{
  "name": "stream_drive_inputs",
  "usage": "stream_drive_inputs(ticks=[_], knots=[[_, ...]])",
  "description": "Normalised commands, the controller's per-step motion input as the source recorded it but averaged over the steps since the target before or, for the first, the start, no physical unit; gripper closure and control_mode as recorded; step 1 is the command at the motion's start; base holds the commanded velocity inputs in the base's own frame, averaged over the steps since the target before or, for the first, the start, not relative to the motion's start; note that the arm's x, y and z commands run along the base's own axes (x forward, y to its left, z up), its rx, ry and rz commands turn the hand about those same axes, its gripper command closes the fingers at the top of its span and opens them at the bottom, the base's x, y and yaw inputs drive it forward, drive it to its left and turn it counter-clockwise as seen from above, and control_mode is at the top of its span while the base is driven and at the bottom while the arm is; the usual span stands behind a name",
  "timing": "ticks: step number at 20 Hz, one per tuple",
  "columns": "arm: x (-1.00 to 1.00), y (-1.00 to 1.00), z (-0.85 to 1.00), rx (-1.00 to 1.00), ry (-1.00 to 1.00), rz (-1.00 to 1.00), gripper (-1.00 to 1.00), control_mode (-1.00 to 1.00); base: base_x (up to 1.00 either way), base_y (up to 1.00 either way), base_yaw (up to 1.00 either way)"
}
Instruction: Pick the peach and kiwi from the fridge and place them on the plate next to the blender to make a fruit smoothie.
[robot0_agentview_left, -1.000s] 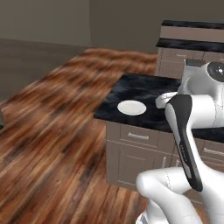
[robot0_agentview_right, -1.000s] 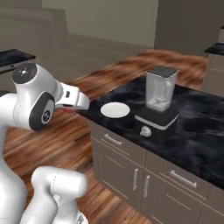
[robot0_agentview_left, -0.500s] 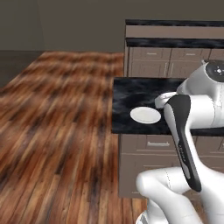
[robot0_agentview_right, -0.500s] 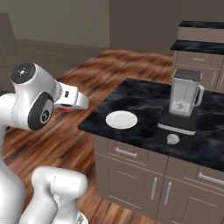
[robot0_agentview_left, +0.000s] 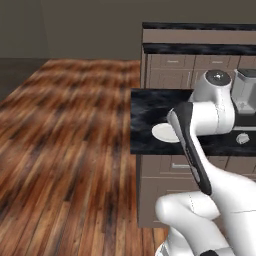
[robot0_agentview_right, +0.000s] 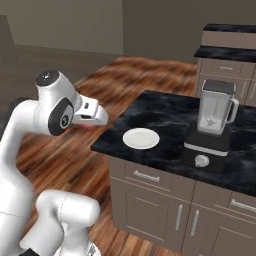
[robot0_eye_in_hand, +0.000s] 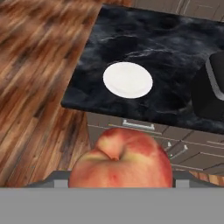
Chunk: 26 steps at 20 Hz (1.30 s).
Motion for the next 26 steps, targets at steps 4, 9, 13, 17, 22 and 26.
stream_drive_inputs(ticks=[4, 9, 13, 17, 22, 26], knots=[[0.99, -0.62, -0.77, 0.00, 0.30, 0.00, 1.00, -1.00, 0.00, 0.00, 0.00], [0.93, -0.66, -0.67, 0.00, 0.12, 0.00, 1.00, -1.00, 0.00, 0.00, 0.00], [0.97, -0.13, -0.60, 0.00, 0.14, -0.01, 1.00, -1.00, 0.00, 0.00, 0.00], [0.43, 0.00, -0.20, 0.02, 0.18, 0.00, 1.00, -1.00, 0.00, 0.00, 0.00], [0.40, -0.03, -0.34, 0.03, 0.08, 0.00, 1.00, -1.00, 0.00, 0.00, 0.00], [0.58, -0.03, -0.47, 0.00, 0.03, 0.00, 1.00, -1.00, 0.00, 0.00, 0.00]])
